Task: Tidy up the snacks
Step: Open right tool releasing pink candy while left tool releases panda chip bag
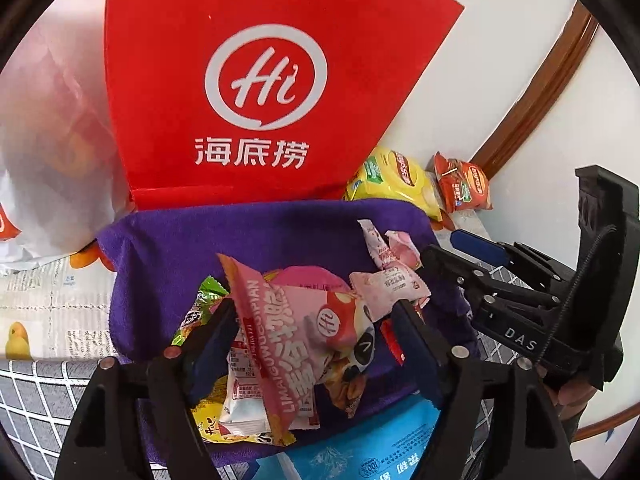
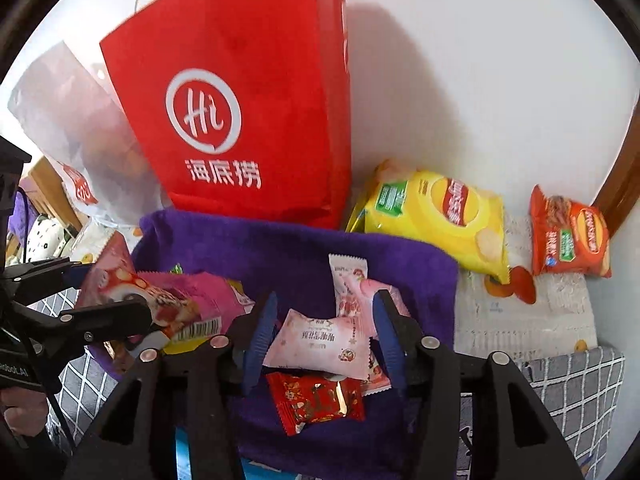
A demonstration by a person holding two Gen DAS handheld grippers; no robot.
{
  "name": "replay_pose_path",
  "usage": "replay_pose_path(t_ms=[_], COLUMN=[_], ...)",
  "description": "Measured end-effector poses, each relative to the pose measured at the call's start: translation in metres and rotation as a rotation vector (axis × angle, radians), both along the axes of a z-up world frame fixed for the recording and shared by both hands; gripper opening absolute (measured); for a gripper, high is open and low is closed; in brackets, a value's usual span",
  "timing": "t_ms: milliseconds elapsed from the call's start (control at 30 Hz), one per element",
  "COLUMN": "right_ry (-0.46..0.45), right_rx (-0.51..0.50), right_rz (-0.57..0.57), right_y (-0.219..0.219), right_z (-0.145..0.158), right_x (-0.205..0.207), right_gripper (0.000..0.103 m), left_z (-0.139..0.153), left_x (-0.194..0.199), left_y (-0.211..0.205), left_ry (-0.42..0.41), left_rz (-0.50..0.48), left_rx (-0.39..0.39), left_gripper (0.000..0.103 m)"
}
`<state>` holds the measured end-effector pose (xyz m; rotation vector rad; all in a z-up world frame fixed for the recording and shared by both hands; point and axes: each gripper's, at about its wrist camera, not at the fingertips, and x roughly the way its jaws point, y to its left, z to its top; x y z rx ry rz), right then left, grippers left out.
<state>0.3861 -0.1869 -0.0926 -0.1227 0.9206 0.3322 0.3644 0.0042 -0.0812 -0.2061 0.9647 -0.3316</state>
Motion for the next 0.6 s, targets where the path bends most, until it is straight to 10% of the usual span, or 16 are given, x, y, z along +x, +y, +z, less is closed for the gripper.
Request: replay_pose_path(t_ms=[600], right_ry=[-0.043], right_rx=[-0.043], right_rz=[-0.082], right_y=[-0.008], right_z=[0.033], right_x=[-0.028], right_gripper=[0.056], left_z=[0.028], left_x=[-0.022], left_y=[-0.008], left_ry=[-0.01], left_rz=[-0.033], left_rx=[0.02], left_gripper=[0.094])
